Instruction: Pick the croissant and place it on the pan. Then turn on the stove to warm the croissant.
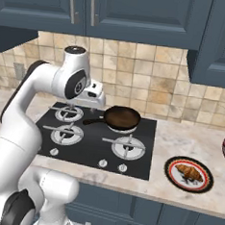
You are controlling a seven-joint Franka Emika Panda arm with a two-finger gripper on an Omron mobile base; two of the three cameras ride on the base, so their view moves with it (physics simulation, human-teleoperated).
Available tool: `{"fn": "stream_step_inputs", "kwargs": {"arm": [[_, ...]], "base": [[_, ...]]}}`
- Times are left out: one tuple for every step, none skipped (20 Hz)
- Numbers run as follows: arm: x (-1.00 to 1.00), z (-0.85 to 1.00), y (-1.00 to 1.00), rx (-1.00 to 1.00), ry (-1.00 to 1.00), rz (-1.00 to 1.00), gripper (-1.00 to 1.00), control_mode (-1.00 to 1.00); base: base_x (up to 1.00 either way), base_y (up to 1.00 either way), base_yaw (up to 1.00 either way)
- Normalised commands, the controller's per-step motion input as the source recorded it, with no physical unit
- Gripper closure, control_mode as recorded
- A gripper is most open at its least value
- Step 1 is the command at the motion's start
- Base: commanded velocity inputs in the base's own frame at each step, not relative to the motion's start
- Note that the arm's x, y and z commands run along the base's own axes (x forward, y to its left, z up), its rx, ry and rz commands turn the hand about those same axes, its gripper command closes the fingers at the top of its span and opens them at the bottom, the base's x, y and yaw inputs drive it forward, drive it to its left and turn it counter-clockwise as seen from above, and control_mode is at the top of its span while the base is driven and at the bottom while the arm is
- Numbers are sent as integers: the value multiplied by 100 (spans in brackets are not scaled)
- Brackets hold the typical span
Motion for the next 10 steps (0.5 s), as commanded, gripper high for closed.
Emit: {"fn": "stream_step_inputs", "kwargs": {"arm": [[-24, -19, -18, 0, 0, 0, -100, -100], [-24, -20, -19, 0, 0, 0, -100, -100], [-25, -23, -21, 0, 0, 0, -100, -100], [-24, -23, -21, 0, 0, 0, -100, -100], [-20, -21, -22, 0, 0, 0, -100, -100], [-18, -21, -23, 0, 0, 0, -100, -100], [-16, -19, -23, 0, 0, 0, -100, -100], [-16, -18, -23, 0, 0, 0, -100, -100], [-15, -16, -26, 0, 0, 0, -100, -100], [-14, -16, -26, 0, 0, 0, -100, -100]], "base": [[0, 0, 0], [0, 0, 0], [0, 0, 0], [0, 0, 0], [0, 0, 0], [0, 0, 0], [0, 0, 0], [0, 0, 0], [0, 0, 0], [0, 0, 0]]}}
